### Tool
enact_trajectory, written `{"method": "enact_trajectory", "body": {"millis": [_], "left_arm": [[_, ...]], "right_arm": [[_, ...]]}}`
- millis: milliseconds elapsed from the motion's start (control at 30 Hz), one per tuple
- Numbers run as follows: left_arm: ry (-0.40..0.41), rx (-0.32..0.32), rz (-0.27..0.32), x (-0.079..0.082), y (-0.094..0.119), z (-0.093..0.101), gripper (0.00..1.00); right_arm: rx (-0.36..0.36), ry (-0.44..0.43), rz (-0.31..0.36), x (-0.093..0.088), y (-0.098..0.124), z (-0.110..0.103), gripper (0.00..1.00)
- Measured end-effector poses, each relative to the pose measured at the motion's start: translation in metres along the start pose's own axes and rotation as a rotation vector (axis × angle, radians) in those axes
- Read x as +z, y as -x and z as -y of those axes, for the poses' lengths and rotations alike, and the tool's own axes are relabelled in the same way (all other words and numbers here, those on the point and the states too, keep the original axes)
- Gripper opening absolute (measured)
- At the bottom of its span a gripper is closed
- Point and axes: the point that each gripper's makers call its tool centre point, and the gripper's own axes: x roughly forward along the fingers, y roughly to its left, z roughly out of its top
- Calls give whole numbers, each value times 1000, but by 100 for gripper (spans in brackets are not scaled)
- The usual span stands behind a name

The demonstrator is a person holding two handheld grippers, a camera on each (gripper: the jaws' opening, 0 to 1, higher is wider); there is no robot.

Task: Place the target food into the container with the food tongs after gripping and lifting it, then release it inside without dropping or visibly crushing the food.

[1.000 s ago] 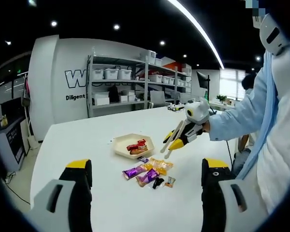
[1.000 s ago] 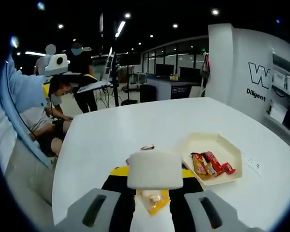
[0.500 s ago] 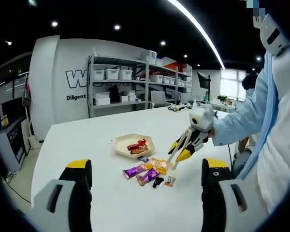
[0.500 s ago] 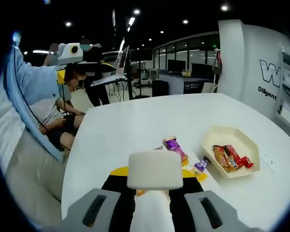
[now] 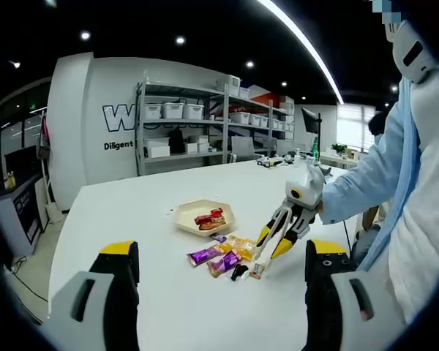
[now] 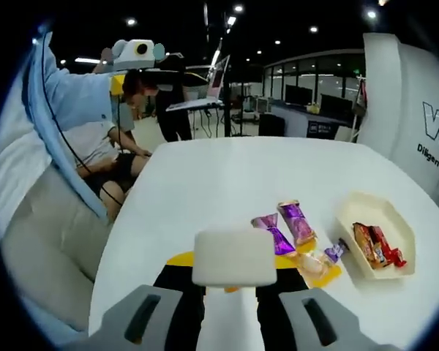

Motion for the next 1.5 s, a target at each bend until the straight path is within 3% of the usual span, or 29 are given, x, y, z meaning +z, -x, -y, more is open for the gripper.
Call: {"method": "enact_trajectory", "body": {"millis": [267, 567, 667, 1033, 1500], "left_arm": [[-1, 8, -8, -1, 4, -1, 92], [-4, 9, -29, -6, 4, -3, 94], [-27, 9, -60, -12, 3, -3, 97], [-16, 1, -57, -12, 0, -1, 97], [-19, 0, -52, -10, -4, -2, 97]], "right_arm": [[32, 77, -48, -5, -11, -4, 20], [50, 102, -79, -10, -13, -3, 20], [52, 118, -79, -10, -13, -5, 19], [56, 143, -87, -10, -13, -5, 19], [38, 19, -96, -16, -8, -5, 13]]}}
